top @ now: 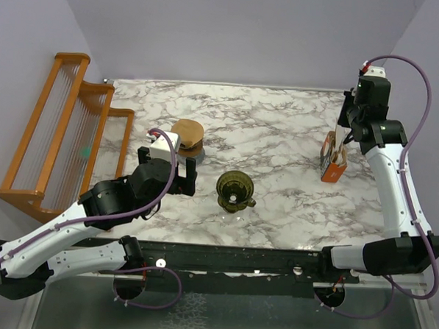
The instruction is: Place the coffee filter in the dripper
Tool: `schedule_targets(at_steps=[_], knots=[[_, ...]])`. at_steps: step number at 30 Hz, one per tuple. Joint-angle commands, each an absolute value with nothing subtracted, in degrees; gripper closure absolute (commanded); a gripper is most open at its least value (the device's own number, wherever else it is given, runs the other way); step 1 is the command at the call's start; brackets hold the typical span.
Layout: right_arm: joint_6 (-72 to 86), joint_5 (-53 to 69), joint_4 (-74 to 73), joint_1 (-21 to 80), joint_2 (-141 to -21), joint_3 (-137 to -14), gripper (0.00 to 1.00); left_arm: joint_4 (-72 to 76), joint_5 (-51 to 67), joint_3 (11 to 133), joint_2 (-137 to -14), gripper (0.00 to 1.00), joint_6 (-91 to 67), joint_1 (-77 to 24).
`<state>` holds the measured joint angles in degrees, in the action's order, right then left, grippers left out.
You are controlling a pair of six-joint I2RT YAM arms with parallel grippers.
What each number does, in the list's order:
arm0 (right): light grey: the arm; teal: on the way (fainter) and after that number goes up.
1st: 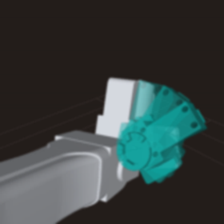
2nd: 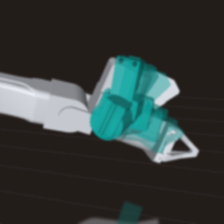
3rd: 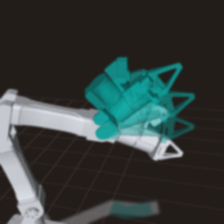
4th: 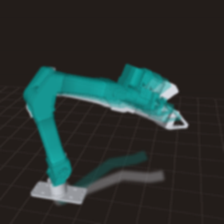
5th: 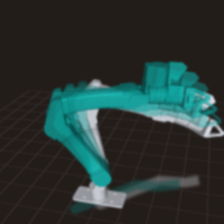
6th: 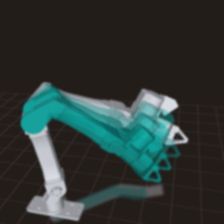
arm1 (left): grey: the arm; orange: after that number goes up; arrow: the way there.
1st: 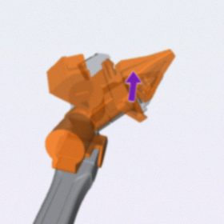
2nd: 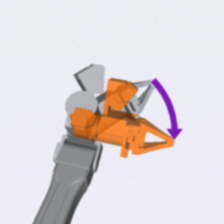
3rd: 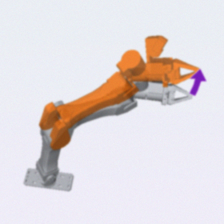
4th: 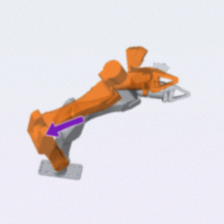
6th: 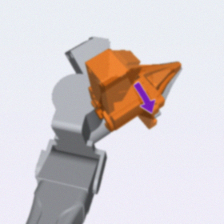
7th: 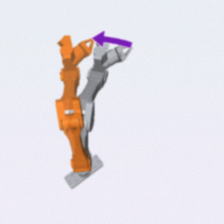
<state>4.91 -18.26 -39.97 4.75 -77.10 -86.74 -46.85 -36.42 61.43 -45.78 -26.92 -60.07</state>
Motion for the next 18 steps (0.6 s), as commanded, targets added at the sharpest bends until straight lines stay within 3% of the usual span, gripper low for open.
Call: schedule_targets(at_steps=[1, 18], knots=[[5.84, -15.04, -40.50, 4.36, -74.95, -86.93, 0.99, -46.86, -35.90, 62.88, -46.20, 0.01, -26.54, -59.85], [8.50, -12.29, -39.16, 4.34, -72.75, -86.24, 0.99, -46.85, -35.73, 63.45, -47.15, 0.01, -26.45, -59.85]])
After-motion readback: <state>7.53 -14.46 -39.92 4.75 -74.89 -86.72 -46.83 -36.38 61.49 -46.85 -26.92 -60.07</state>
